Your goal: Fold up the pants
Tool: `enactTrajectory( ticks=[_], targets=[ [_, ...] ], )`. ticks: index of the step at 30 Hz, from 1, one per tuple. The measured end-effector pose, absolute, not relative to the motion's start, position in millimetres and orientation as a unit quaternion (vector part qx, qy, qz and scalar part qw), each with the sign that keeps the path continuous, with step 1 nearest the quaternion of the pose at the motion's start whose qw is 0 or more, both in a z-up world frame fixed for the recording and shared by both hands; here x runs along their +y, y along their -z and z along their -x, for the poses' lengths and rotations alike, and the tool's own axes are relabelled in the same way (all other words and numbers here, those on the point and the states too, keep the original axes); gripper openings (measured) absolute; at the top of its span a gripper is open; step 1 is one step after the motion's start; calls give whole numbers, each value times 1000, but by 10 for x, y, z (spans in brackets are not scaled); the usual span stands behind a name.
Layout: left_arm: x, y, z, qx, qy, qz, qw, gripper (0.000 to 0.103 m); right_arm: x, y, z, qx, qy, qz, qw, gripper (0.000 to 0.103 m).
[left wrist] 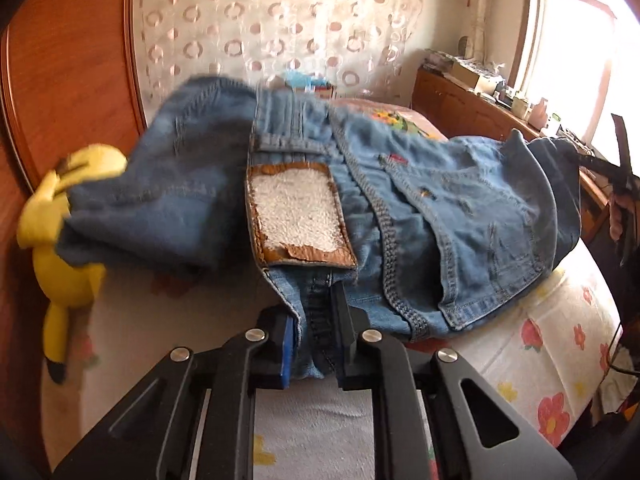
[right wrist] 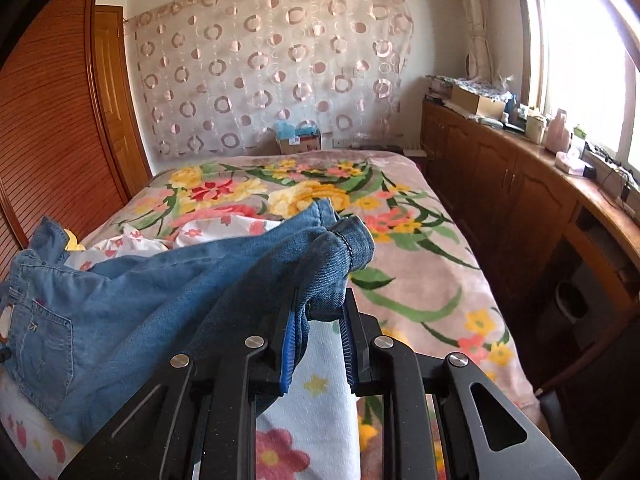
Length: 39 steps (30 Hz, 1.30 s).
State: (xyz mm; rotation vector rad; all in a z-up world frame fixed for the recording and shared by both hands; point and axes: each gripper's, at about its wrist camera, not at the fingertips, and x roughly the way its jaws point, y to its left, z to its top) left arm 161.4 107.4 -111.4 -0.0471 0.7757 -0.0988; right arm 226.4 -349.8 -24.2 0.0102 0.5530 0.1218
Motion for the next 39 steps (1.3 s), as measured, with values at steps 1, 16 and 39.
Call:
enactTrajectory(
  ticks=[1, 16, 39],
  targets=[
    [1085, 1027, -1618, 368, 47, 19, 928, 16, -3499, 216, -2248, 268, -60, -3, 961, 20],
    [1580, 164, -1005, 273, 16, 6, 962, 15, -3758, 112, -820, 202, -78, -1, 976, 19],
    [1561, 723, -417, 342, 13, 16, 939, 81, -4173, 1584, 153, 320, -34, -68, 944, 44]
  ],
)
